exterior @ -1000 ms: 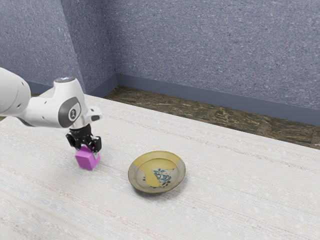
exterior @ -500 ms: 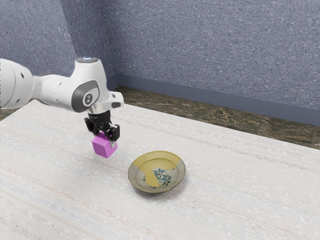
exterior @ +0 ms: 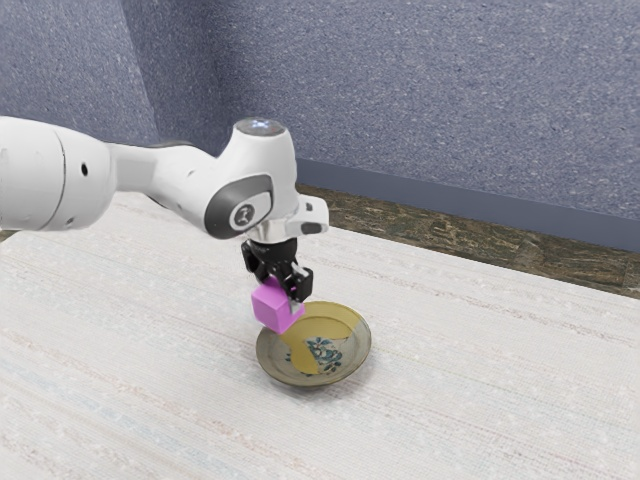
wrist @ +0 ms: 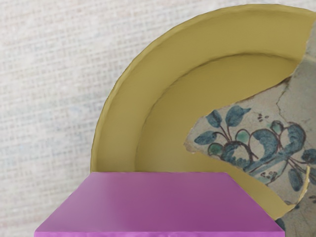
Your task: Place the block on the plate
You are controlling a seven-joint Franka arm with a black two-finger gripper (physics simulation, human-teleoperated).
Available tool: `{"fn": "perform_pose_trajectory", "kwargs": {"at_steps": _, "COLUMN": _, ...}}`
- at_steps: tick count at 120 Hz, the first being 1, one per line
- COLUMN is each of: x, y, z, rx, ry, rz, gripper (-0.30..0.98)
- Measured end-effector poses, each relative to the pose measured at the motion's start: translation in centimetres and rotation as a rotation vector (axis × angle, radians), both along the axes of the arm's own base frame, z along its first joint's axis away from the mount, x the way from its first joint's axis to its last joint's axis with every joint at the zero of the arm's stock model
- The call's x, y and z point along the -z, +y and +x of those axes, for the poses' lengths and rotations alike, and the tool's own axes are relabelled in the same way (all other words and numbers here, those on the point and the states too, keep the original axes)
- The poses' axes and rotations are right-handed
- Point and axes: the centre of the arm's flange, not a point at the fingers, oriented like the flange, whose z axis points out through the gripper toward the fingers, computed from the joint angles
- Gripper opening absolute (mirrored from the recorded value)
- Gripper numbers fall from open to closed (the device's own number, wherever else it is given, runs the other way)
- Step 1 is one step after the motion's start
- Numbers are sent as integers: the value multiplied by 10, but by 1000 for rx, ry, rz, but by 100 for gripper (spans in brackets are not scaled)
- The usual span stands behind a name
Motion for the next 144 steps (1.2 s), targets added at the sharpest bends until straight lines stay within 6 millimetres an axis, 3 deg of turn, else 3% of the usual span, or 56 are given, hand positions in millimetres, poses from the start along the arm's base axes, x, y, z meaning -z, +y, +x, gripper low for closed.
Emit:
{"fn": "perform_pose_trajectory", "kwargs": {"at_steps": 16, "x": 5, "y": -29, "z": 5, "rx": 11, "ry": -4, "rz": 0, "gripper": 40}}
{"fn": "perform_pose_trajectory", "kwargs": {"at_steps": 35, "x": 25, "y": -55, "z": 14, "rx": 10, "ry": 12, "rz": -1, "gripper": 40}}
{"fn": "perform_pose_trajectory", "kwargs": {"at_steps": 66, "x": 53, "y": -60, "z": 14, "rx": -30, "ry": 48, "rz": -5, "gripper": 40}}
{"fn": "perform_pose_trajectory", "kwargs": {"at_steps": 86, "x": 58, "y": -63, "z": 17, "rx": -44, "ry": 49, "rz": -8, "gripper": 47}}
{"fn": "perform_pose_trajectory", "kwargs": {"at_steps": 110, "x": 44, "y": -63, "z": 19, "rx": -49, "ry": 28, "rz": -14, "gripper": 60}}
{"fn": "perform_pose_trajectory", "kwargs": {"at_steps": 144, "x": 8, "y": -57, "z": 16, "rx": -53, "ry": 11, "rz": -16, "gripper": 66}}
